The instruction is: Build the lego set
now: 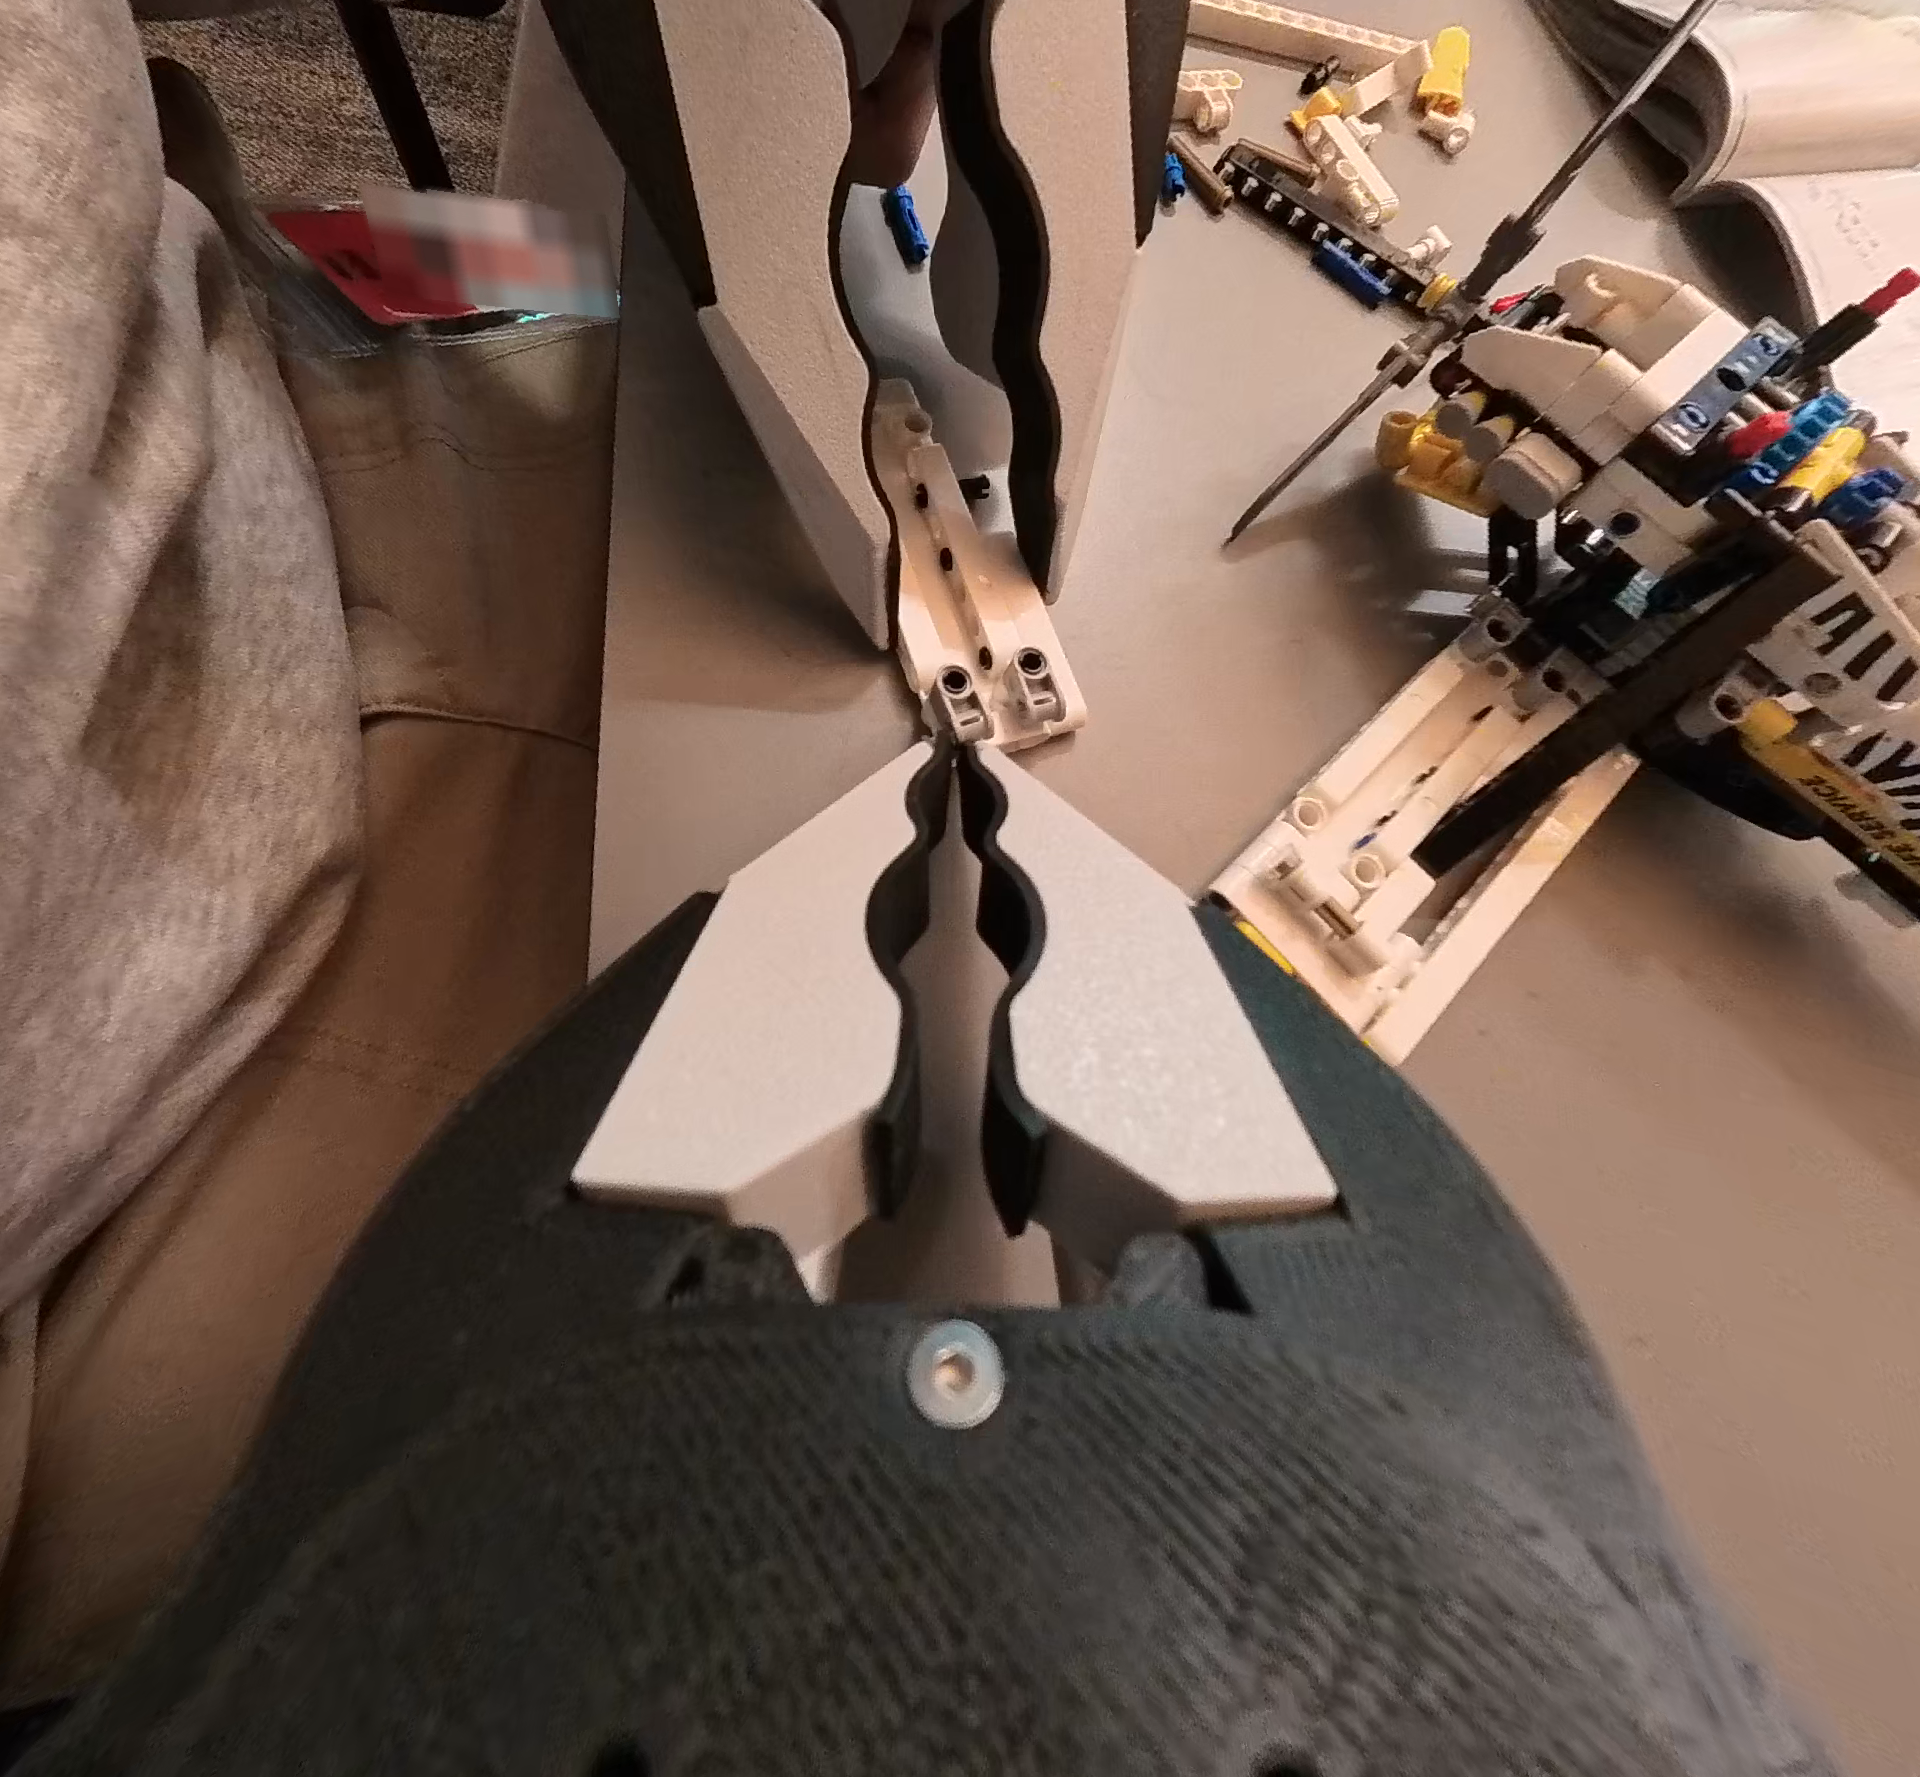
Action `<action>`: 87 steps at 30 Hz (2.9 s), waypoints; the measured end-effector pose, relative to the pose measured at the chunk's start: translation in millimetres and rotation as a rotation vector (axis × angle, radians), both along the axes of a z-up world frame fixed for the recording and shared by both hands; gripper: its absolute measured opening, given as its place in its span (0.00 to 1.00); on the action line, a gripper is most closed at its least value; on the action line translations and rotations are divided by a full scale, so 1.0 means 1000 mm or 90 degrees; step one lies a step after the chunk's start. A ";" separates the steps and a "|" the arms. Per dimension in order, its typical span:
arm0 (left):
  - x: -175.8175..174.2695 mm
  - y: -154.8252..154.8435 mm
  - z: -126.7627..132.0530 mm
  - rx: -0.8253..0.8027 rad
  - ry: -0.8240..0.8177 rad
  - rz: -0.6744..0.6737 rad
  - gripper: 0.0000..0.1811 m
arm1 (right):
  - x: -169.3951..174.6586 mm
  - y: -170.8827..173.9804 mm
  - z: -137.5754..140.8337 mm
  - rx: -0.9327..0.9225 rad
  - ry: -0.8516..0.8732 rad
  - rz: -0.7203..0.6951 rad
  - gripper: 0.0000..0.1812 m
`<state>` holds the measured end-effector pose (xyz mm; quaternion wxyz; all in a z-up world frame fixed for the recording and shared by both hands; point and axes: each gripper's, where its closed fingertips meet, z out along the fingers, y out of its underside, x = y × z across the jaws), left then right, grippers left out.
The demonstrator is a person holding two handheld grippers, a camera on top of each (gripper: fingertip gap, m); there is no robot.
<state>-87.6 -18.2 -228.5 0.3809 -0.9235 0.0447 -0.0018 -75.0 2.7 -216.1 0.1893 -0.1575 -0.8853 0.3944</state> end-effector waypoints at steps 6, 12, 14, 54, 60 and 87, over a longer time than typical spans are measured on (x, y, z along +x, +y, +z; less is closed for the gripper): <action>0.000 0.000 0.000 0.000 0.000 0.000 0.20 | 0.001 0.000 0.000 -0.001 -0.002 0.003 0.00; 0.000 0.000 0.000 0.000 0.000 0.000 0.20 | 0.000 0.000 0.000 -0.004 -0.006 0.003 0.00; 0.000 0.000 0.000 0.000 0.002 0.000 0.20 | 0.000 0.000 0.002 -0.010 -0.004 0.002 0.00; 0.006 0.000 0.000 0.000 0.004 -0.026 0.20 | -0.015 0.003 0.005 -0.044 -0.039 -0.053 0.05; 0.006 0.000 0.000 0.000 0.004 -0.026 0.20 | -0.015 0.003 0.004 -0.047 -0.045 -0.055 0.06; 0.006 0.000 0.000 0.001 0.011 -0.026 0.20 | -0.019 0.006 0.004 -0.055 -0.053 -0.071 0.10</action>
